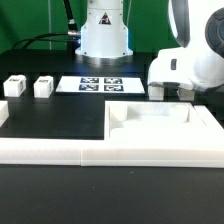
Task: Assemble square table
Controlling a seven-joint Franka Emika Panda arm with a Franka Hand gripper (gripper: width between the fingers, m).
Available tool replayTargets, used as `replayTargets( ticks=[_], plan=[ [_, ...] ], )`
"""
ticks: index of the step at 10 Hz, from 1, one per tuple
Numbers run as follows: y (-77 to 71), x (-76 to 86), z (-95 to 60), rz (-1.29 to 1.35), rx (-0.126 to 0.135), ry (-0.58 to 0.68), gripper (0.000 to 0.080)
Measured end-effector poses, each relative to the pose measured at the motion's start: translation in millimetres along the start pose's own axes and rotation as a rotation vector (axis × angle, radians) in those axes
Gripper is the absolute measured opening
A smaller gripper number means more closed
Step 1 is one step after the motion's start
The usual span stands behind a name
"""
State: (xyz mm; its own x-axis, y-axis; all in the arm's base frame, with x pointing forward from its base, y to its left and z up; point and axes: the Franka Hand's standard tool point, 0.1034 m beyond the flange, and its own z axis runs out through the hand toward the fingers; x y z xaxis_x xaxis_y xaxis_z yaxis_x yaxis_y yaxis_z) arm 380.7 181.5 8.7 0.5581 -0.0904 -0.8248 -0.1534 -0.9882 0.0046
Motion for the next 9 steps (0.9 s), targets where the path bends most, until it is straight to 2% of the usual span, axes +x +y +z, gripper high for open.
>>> replayTargets(
  ticks=[1, 2, 3, 9],
  plan=[
    [0.1, 0.0, 0.0, 0.000, 0.000, 0.000, 0.0535],
    [0.1, 0.0, 0.0, 0.000, 0.000, 0.000, 0.0312],
    [0.1, 0.0, 0.0, 0.000, 0.000, 0.000, 0.0289],
    [0.1, 0.0, -0.1, 0.000, 0.000, 0.000, 0.0289]
  ],
)
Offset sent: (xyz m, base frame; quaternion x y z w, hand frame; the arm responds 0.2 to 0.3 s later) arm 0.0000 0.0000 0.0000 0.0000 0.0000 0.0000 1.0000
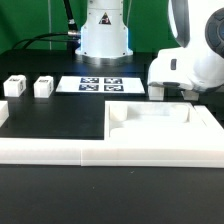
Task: Assemble square table
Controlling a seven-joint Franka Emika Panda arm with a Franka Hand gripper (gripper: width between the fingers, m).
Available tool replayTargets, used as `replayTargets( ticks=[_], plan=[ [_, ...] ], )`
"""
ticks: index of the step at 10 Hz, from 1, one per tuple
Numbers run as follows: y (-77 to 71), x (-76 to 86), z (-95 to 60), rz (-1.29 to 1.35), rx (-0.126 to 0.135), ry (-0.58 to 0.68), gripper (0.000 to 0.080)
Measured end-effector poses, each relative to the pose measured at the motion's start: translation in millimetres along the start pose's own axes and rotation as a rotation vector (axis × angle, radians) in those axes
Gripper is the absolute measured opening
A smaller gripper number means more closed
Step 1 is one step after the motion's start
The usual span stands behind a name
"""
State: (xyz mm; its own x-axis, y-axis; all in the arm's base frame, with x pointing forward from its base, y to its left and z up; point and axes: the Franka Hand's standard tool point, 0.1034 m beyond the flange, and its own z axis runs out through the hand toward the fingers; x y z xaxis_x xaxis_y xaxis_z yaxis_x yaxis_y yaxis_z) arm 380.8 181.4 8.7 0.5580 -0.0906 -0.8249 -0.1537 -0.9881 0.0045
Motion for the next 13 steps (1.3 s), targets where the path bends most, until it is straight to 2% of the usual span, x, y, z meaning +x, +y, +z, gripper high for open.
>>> replayTargets(
  ticks=[1, 3, 4, 6, 7, 10, 11, 13],
  plan=[
    [1.7, -0.6, -4.1, -0.010, 0.001, 0.000, 0.0290],
    [15.5, -17.3, -53.7, -0.062, 0.022, 0.048, 0.0290],
    [21.6, -27.2, -70.4, -0.075, 0.031, 0.075, 0.0290],
    [23.6, -44.0, -80.6, -0.090, 0.008, 0.093, 0.0290],
    [19.9, -35.4, -83.7, -0.090, 0.020, 0.179, 0.0290],
    [19.6, -34.7, -87.7, -0.092, 0.035, 0.371, 0.0291],
    [21.0, -29.5, -106.7, -0.107, 0.032, 0.449, 0.0291],
    [33.8, -44.7, -191.1, -0.180, -0.003, 0.607, 0.0291]
  ],
)
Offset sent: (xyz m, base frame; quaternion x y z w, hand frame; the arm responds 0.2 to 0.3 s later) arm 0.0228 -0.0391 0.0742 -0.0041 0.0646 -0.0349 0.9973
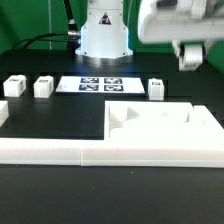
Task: Assemble square table
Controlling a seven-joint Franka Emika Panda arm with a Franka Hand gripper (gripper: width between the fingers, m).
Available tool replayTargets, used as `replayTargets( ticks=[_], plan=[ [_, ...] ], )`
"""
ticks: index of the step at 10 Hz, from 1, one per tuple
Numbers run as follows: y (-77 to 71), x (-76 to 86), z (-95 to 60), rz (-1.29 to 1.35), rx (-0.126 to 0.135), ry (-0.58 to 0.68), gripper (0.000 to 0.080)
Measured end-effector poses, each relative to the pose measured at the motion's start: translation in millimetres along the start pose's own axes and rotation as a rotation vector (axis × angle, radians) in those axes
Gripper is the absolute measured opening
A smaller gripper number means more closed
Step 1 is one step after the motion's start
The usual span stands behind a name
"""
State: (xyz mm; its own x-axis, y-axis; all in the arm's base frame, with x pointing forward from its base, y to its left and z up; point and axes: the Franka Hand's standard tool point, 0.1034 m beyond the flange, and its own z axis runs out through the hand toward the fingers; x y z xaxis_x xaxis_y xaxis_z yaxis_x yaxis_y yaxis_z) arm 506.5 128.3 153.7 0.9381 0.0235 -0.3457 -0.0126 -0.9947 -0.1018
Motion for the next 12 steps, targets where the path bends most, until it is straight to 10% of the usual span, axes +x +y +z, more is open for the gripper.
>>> replayTargets(
  ticks=[2, 7, 10, 12],
  plan=[
    [11.3, 30.7, -40.1, -0.056, -0.048, 0.196, 0.0291],
    [9.9, 39.8, -35.9, -0.072, -0.027, 0.526, 0.0291],
    [9.0, 95.8, -35.7, -0.064, 0.033, 0.782, 0.0291],
    [10.5, 100.8, -39.3, -0.064, 0.028, 0.911, 0.0291]
  ],
)
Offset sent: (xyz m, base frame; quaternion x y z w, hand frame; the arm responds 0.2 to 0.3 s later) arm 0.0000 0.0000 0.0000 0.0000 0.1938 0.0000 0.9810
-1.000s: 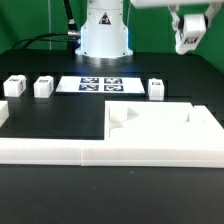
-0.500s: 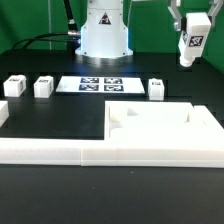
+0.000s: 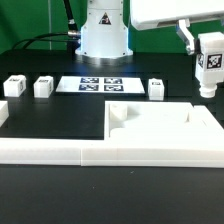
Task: Assemble square table
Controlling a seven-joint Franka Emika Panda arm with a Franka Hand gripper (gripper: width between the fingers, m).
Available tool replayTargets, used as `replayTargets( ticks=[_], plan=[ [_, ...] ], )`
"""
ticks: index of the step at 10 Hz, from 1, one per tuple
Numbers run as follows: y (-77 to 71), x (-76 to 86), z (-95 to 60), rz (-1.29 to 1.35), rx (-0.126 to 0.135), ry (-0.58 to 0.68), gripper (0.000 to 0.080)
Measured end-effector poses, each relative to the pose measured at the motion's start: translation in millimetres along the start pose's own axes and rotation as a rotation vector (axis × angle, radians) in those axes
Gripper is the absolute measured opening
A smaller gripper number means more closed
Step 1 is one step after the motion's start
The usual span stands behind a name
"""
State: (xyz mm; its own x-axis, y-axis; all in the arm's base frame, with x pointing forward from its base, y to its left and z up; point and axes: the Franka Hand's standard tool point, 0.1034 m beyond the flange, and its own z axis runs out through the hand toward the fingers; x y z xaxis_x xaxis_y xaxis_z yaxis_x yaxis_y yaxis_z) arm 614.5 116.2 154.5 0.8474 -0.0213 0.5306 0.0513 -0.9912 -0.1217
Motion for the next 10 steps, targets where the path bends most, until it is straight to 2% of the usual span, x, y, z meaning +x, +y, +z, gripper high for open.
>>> replayTargets(
  ticks=[1, 4, 5, 6, 7, 10],
  plan=[
    [1.5, -1.9, 0.3, -0.002, -0.005, 0.055, 0.0291],
    [4.8, -5.7, 3.9, -0.008, -0.008, 0.034, 0.0291],
    [16.5, -15.1, 10.5, -0.037, -0.025, -0.016, 0.0291],
    [22.5, -11.0, 13.9, -0.045, -0.036, -0.026, 0.0291],
    [23.4, -12.4, 21.0, -0.053, -0.041, -0.020, 0.0291],
    [22.8, -13.7, 21.8, -0.054, -0.040, -0.023, 0.0291]
  ],
)
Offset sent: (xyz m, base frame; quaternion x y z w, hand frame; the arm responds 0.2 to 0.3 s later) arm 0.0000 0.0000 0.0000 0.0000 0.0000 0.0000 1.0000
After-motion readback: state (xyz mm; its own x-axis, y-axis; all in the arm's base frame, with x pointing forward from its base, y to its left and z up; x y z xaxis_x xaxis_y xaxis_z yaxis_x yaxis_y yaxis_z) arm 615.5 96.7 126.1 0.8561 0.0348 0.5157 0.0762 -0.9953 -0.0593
